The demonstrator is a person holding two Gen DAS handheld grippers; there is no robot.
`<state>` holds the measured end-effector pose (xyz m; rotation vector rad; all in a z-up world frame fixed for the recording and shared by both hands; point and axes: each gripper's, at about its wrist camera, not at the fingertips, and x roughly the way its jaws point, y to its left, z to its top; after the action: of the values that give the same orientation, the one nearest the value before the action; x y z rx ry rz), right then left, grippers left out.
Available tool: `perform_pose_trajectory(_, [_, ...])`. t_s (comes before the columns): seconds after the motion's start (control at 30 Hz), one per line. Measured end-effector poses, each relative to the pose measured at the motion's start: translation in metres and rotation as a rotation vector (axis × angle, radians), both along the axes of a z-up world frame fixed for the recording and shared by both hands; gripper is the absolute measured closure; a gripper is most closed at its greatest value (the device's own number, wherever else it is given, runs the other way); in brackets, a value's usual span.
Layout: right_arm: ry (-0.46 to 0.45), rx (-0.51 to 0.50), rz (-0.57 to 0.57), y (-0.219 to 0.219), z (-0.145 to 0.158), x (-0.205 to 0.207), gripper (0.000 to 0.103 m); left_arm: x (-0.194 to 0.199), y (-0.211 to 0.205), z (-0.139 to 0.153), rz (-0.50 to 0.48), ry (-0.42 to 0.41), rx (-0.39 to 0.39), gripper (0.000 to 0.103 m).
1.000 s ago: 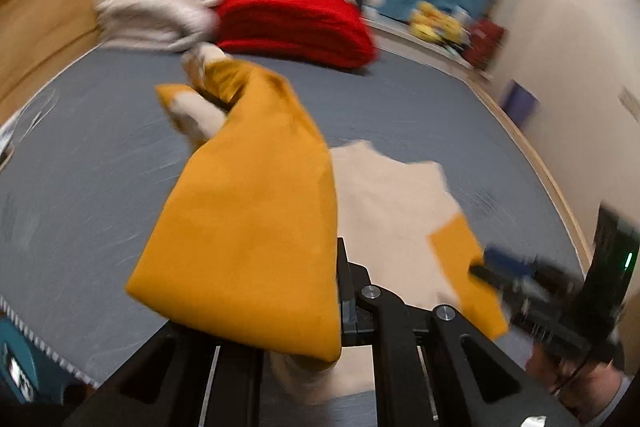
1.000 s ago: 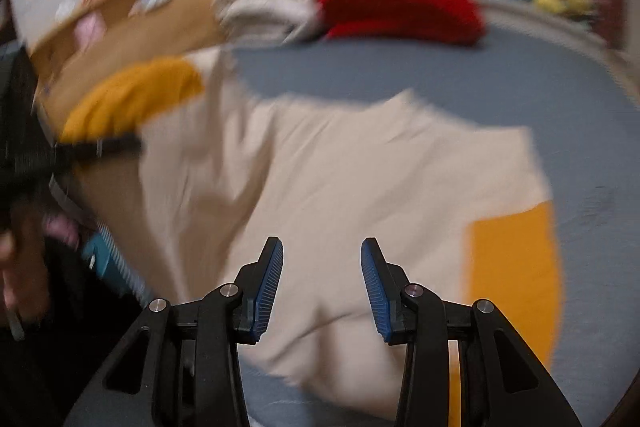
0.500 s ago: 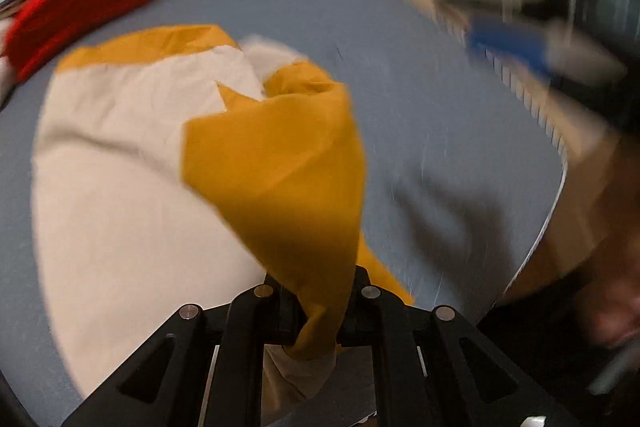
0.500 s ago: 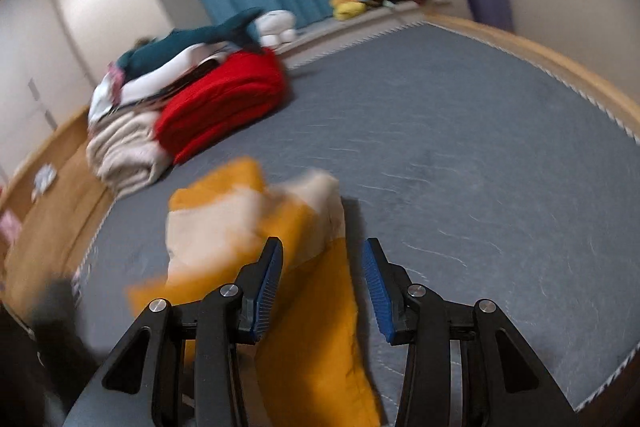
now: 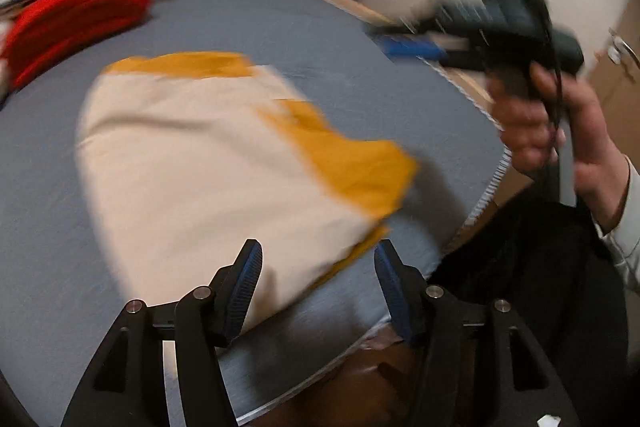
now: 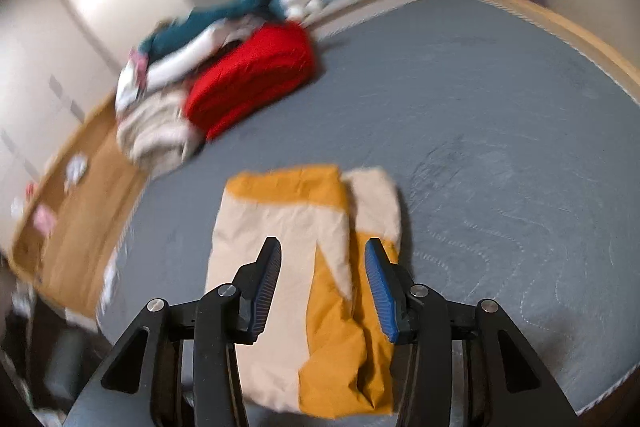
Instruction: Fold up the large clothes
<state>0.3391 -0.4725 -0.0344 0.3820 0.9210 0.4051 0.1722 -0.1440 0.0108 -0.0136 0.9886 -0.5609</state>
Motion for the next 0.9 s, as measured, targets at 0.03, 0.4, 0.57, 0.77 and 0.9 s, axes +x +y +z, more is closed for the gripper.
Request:
perform_pose_trajectory(0.03, [0.025, -0.013, 0.043, 0.009, -0.009, 0.0, 0.055, 0.001, 0.022, -0.004, 0.044, 0.005, 0.016, 0.048])
perform_pose_trajectory(0.4, [0.33, -0.257, 0.093, 0.061, -0.122, -0.001, 0.055, 0.021, 0.131, -0.064, 0.445, 0.236, -0.194, 0.048])
perform_pose_trajectory(0.57, [0.299, -0.235, 0.111, 0.058, -0.121, -0.013, 0.091, 0.033, 0.112, -0.084, 0.377, 0.296, -0.195, 0.048])
perform_pose_trajectory(0.77, [0.122, -0.083, 0.085, 0.037, -0.065, -0.037, 0.096, 0.038, 0.111, -0.093, 0.366, 0.338, -0.226, 0.044])
perform_pose_trajectory(0.9, [0.149, -0.163, 0.072, 0.026, -0.067, -0.046, 0.097, 0.04, 0.09, -0.097, 0.289, 0.322, -0.129, 0.039])
